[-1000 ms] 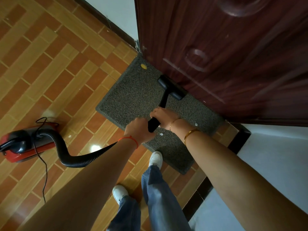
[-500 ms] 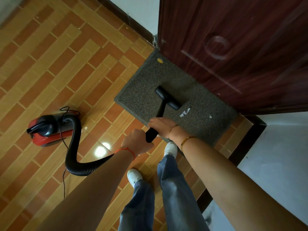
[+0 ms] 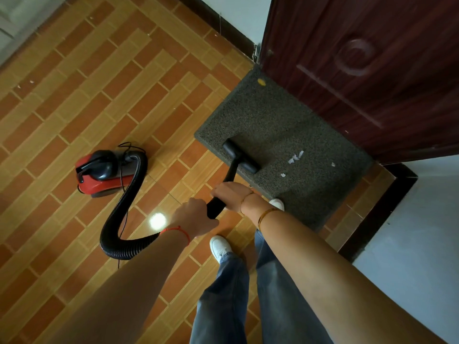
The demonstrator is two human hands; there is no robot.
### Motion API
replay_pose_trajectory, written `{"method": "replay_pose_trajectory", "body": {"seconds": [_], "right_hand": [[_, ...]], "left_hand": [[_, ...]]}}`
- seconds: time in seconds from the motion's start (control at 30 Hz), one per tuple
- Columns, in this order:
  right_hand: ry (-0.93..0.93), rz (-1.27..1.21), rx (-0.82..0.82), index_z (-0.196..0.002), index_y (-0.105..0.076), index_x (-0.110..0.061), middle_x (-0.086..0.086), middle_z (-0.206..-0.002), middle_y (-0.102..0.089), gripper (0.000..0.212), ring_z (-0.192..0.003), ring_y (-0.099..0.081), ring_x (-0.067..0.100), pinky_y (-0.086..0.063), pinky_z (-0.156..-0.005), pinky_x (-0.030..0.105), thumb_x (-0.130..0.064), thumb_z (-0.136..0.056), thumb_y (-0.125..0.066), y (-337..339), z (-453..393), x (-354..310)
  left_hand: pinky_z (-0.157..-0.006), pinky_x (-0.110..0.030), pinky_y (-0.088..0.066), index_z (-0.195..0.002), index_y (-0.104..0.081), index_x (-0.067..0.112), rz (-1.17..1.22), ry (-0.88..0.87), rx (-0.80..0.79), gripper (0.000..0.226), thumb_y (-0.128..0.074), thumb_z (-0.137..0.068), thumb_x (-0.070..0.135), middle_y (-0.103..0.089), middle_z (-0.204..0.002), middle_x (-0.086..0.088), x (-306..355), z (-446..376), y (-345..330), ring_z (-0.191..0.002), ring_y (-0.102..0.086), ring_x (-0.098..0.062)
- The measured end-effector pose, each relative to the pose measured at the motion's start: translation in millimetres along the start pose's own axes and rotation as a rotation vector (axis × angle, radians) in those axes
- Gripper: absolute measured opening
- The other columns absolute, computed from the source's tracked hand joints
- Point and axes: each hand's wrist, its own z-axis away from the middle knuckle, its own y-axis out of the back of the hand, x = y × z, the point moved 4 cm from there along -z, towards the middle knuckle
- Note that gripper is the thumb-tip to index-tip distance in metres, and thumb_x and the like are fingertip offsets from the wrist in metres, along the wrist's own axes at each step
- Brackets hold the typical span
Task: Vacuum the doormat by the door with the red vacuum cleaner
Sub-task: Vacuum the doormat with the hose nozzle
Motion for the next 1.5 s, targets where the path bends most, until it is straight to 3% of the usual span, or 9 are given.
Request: {"method": "replay_pose_trajectory", "body": {"seconds": [0.17,0.27,0.37,0.67,1.13,1.27,1.5], "right_hand": [[0.021,0.028,0.053,-0.105,-0.058,-0.009,0.01,-0.107,-0.061,0.023,-0.094,-0.065,0.027,-0.057,-0.077,0.041,0.003,-0.086,-0.057,-2,-7,-6],[0.02,0.025,0.058,-0.103,-0.059,-0.01,0.008,-0.108,-0.061,0.023,-0.094,-0.065,0.026,-0.057,-0.075,0.039,0.005,-0.086,-0.055,-2,-7,3],[0.013,0.016,0.066,-0.102,-0.058,-0.011,0.007,-0.109,-0.06,0.024,-0.094,-0.065,0.026,-0.054,-0.071,0.036,0.006,-0.086,-0.053,3,-6,23],[-0.002,0.013,0.077,-0.103,-0.06,-0.008,0.01,-0.112,-0.058,0.024,-0.101,-0.062,0.029,-0.054,-0.08,0.04,0.006,-0.085,-0.053,75,0,122],[-0.009,0.095,0.034,-0.103,-0.059,-0.008,0.01,-0.11,-0.059,0.016,-0.102,-0.063,0.028,-0.053,-0.081,0.041,-0.007,-0.087,-0.06,188,-10,267],[-0.022,0.11,0.036,-0.105,-0.058,-0.008,0.009,-0.112,-0.059,0.016,-0.103,-0.063,0.027,-0.048,-0.075,0.036,-0.006,-0.089,-0.058,202,-10,285],[-0.043,0.105,0.041,-0.104,-0.058,-0.01,0.007,-0.109,-0.059,0.014,-0.102,-0.063,0.027,-0.053,-0.076,0.04,-0.008,-0.09,-0.056,208,-14,286]], "left_hand": [[-0.042,-0.02,-0.042,-0.082,-0.056,0.016,-0.002,-0.005,0.002,0.017,-0.059,-0.077,0.033,-0.06,-0.065,0.002,-10,-2,-1,-0.05,-0.059,-0.013],[-0.044,-0.021,-0.047,-0.085,-0.056,0.016,0.006,-0.016,0.007,0.018,-0.06,-0.078,0.033,-0.062,-0.066,0.001,-2,-9,-1,-0.053,-0.063,-0.014],[-0.04,-0.02,-0.043,-0.083,-0.057,0.016,0.03,-0.023,-0.007,0.016,-0.059,-0.08,0.031,-0.061,-0.064,0.002,13,-19,2,-0.049,-0.061,-0.012],[-0.041,-0.021,-0.037,-0.085,-0.059,0.015,0.062,-0.059,0.055,0.019,-0.059,-0.08,0.032,-0.058,-0.068,0.002,103,-70,54,-0.052,-0.055,-0.013],[-0.038,-0.021,-0.035,-0.083,-0.06,0.016,0.086,-0.056,0.09,0.014,-0.056,-0.083,0.029,-0.055,-0.066,0.003,232,-154,149,-0.05,-0.052,-0.011],[-0.039,-0.021,-0.038,-0.087,-0.061,0.017,0.064,-0.083,0.091,0.014,-0.056,-0.082,0.029,-0.057,-0.067,0.003,250,-165,161,-0.051,-0.054,-0.011],[-0.043,-0.022,-0.044,-0.085,-0.061,0.015,0.097,-0.09,0.078,0.017,-0.059,-0.08,0.031,-0.057,-0.068,0.002,247,-170,167,-0.055,-0.057,-0.014]]}}
